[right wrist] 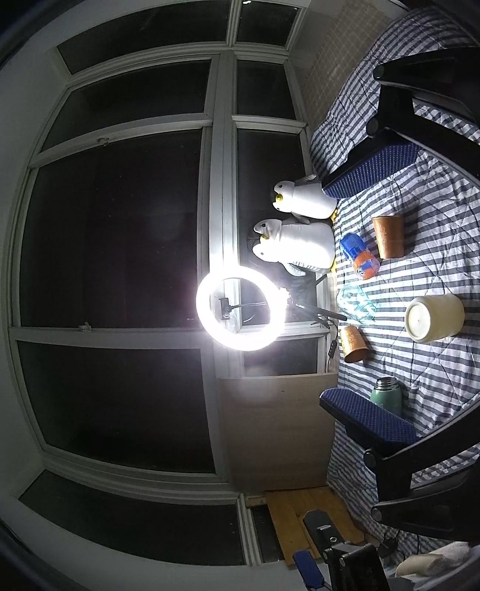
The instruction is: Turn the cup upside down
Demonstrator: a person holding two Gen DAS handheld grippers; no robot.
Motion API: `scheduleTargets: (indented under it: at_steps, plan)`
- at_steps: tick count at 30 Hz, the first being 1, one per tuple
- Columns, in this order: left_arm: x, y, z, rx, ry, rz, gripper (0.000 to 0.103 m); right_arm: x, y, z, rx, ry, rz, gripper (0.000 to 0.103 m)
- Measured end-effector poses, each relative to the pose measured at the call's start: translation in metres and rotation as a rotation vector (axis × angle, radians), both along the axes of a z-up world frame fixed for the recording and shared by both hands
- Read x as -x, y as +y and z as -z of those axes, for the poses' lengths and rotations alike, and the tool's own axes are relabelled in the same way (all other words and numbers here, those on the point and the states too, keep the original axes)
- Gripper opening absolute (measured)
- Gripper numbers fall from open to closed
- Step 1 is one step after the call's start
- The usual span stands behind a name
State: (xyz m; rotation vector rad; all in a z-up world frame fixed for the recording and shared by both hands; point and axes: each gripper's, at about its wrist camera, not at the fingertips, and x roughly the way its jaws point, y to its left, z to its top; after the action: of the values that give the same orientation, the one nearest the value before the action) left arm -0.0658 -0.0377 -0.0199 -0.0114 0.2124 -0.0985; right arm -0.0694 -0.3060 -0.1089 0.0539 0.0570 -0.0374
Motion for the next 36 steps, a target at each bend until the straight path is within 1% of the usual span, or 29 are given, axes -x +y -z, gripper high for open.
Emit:
scheduleTargets:
  at_steps: [11,36]
  plan:
    - [0.0,0.0013,-0.0006,-0.004,-0.008,-0.007,0.103,0.0006,0.0052,-0.0007,0.015,-0.004,-0.003,0.102]
    - [-0.0012,0.001,0.0017,-0.005,-0.008,-0.01,0.103,-0.0007,0.0042,0.0014,0.014,0.003,-0.003,0.102]
